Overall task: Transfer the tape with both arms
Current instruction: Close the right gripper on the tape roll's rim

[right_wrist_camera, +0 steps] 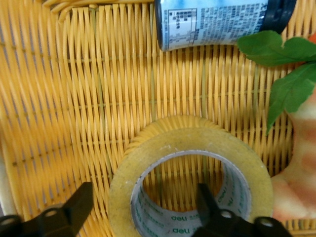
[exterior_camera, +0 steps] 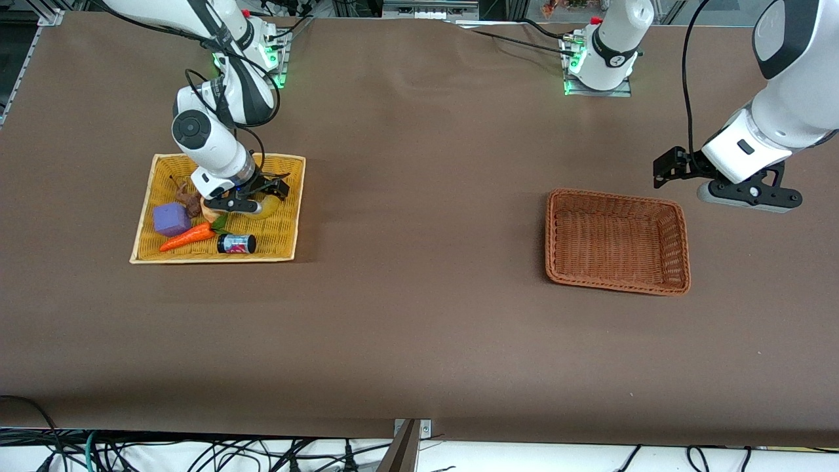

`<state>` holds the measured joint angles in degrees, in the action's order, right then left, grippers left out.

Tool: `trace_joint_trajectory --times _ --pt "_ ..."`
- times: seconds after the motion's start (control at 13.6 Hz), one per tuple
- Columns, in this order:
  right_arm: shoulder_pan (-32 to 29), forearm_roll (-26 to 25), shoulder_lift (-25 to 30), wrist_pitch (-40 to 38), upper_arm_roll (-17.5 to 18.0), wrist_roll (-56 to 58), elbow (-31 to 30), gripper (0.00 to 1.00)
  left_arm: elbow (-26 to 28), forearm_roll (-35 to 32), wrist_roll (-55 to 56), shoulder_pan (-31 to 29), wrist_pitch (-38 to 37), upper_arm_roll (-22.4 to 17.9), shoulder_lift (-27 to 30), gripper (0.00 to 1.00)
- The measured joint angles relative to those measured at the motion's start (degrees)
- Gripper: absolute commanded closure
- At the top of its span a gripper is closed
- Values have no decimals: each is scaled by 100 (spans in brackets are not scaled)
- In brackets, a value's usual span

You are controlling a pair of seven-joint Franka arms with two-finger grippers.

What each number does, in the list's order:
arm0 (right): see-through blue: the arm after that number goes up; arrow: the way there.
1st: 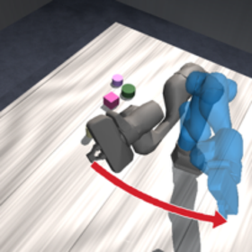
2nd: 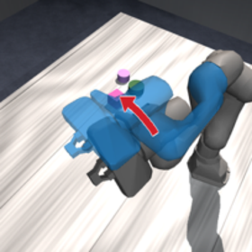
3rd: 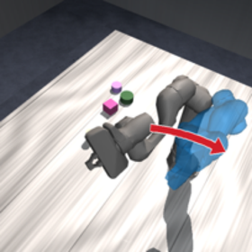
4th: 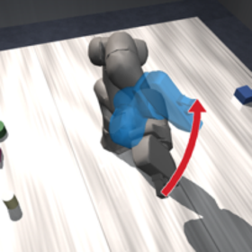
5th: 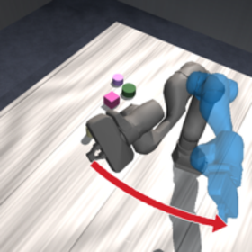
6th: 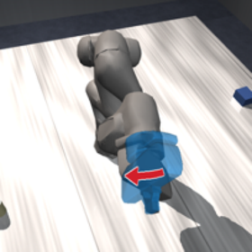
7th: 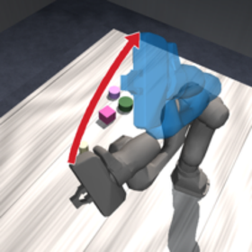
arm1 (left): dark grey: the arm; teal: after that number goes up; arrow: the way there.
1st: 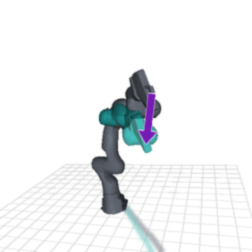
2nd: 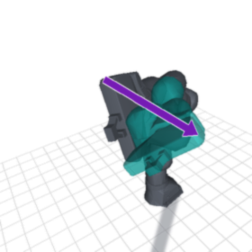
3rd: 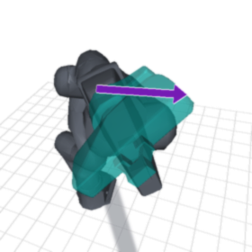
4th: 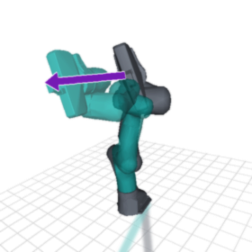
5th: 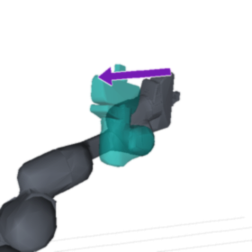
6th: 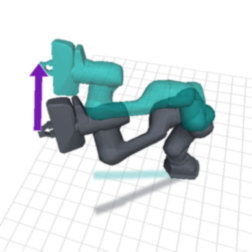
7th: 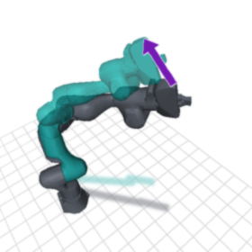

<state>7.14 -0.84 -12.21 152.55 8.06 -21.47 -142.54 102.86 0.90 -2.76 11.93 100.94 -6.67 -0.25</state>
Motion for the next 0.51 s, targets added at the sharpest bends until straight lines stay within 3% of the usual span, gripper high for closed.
trace_joint_trajectory --times 0.51 --pt "3 -4 105 -91 119 0 126 100 0 0 0 0 0 0 0 0"
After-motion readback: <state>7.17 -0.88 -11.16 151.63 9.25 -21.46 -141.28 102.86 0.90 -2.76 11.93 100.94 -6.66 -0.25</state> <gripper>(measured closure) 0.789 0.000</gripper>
